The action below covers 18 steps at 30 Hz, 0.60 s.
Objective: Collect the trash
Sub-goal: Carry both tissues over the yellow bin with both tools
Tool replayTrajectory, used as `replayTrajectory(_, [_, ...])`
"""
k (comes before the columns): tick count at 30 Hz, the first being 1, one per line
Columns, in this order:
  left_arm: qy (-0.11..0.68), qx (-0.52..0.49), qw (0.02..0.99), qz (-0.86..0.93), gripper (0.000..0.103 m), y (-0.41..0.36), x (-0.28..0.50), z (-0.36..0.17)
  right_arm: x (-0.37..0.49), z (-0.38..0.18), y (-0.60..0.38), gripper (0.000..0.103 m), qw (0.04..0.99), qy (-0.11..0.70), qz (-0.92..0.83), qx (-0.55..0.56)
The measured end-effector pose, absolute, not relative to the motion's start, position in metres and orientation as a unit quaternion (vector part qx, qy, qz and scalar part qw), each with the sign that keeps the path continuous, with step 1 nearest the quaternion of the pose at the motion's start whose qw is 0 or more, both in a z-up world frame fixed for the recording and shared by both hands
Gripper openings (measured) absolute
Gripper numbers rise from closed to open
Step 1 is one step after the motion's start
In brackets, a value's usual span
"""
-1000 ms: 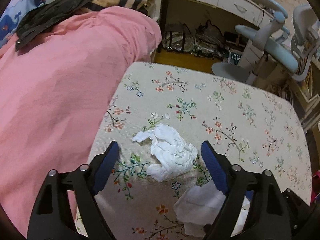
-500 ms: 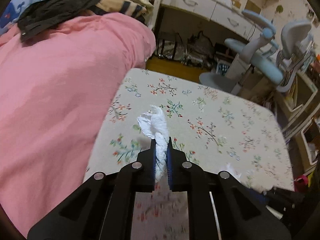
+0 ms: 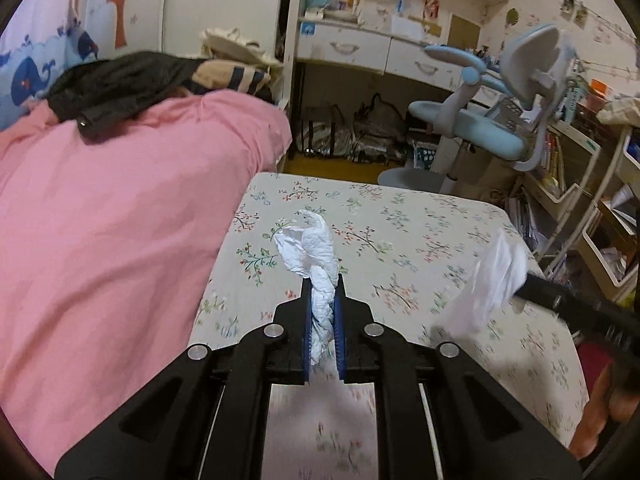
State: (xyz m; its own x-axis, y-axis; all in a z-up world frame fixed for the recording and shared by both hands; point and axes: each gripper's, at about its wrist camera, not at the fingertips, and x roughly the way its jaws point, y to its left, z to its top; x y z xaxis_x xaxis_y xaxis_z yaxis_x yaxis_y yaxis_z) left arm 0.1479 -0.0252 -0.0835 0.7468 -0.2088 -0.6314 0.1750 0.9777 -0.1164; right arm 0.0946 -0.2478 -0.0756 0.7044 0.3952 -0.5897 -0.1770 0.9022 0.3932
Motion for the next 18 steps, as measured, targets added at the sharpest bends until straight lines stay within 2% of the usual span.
replayTrajectory(7, [0.301,-0.021,0.949,-0.091,0.009,-0.019,0.081,-0.061,0.038,-0.051,-0.266,0.007,0.914,0.308,0.17,0.203])
replayTrajectory(18, [0.283,-0.015,0.955,-0.087,0.009,-0.014,-0.011,-0.051,-0.047,-0.046,-0.27,0.007,0.916,0.273,0.193,0.221])
